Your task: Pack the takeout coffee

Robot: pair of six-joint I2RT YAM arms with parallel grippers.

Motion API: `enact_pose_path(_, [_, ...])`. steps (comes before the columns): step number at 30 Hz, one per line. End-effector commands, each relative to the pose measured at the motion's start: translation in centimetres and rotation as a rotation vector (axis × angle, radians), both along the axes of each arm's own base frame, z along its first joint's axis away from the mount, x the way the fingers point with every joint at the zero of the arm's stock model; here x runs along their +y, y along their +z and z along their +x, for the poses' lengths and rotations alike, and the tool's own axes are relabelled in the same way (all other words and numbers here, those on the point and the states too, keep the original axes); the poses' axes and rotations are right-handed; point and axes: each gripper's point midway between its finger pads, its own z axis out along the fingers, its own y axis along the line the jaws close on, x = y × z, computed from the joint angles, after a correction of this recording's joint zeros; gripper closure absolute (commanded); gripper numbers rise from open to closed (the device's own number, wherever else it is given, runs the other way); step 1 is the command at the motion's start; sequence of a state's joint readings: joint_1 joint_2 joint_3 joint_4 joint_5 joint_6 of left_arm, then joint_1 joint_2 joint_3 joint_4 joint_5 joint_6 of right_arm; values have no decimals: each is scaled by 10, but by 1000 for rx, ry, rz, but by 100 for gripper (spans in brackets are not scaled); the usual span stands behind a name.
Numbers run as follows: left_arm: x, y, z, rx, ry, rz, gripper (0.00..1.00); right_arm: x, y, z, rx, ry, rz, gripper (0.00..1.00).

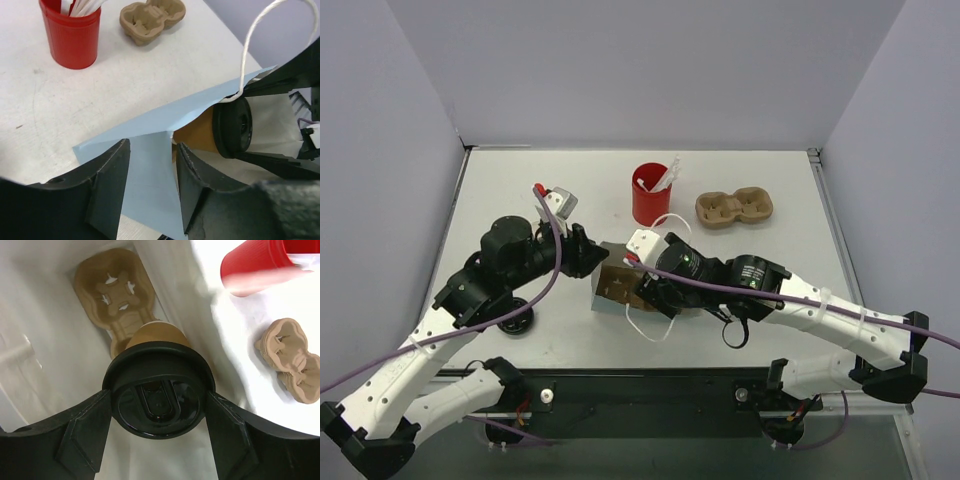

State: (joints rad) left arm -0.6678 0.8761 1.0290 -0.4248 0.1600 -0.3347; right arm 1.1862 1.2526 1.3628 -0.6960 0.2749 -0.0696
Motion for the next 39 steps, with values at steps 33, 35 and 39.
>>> enact_pose_path(33, [55,-3,-75,303,110,-13,46,41,-11,-26,-120,-74,49,64])
enact_pose_path(35, [49,-5,-73,317,97,-15,46,41,-12,-26,-119,-77,50,64])
enact_pose_path(39, [41,-4,-72,345,73,-15,46,41,-13,-26,-116,-92,54,64])
